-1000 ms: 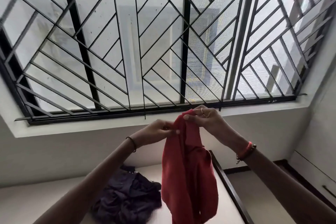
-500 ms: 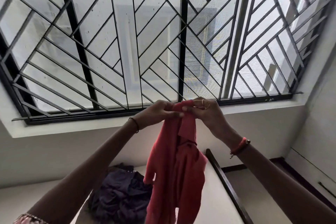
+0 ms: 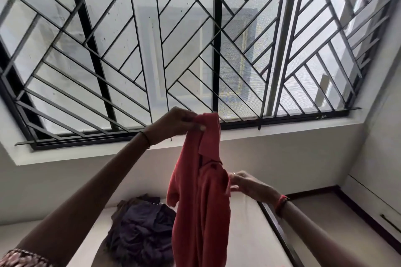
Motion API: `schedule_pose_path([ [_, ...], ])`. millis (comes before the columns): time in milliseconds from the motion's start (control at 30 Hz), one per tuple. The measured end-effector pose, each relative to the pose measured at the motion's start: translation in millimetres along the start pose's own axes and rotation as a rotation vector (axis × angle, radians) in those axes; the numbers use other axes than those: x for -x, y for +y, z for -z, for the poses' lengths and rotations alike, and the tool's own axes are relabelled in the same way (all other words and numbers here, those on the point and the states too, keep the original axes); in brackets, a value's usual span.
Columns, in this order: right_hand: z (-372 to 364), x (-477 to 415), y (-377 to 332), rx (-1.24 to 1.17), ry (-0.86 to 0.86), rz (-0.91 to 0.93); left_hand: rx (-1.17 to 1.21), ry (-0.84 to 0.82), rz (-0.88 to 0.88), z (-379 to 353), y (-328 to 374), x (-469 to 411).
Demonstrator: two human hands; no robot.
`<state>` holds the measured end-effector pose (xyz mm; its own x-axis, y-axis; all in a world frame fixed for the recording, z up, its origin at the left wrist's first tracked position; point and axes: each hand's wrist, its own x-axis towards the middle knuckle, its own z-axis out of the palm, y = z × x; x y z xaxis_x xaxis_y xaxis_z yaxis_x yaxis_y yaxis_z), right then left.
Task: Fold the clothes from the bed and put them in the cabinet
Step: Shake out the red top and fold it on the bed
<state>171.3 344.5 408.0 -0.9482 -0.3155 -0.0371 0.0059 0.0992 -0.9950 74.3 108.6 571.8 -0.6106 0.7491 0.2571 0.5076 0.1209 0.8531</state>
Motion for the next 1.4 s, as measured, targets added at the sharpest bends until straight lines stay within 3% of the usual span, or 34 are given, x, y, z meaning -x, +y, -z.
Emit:
schedule_pose_path([
  [133,7,10,-3,-0.038,0.007,0.03,0.0,0.017,0.026,18,-4,3],
  [333,42,23,-36,0.053,0.314,0.183,-0.063,-0.097,0.155,30,-30,15],
  [533,61,24,-71,0.283,0.435,0.178,-0.004,-0.111,0.185,20,-53,20],
  [667,52,15,-78,0.35,0.585,0.132,0.116,0.028,0.277,11,-69,15],
  [867,21,-24,-48,0.45,0.86,-0.08,-0.02,0.367,0.461,-46,-97,3],
  [1067,-11,-40,-39,0.428,0.833,-0.05,0.027,0.416,0.392,-93,-109,15],
  [1400,-36,-45,-48,0.383,0.705,0.027,-0.101,0.446,0.177,-122,-95,21],
])
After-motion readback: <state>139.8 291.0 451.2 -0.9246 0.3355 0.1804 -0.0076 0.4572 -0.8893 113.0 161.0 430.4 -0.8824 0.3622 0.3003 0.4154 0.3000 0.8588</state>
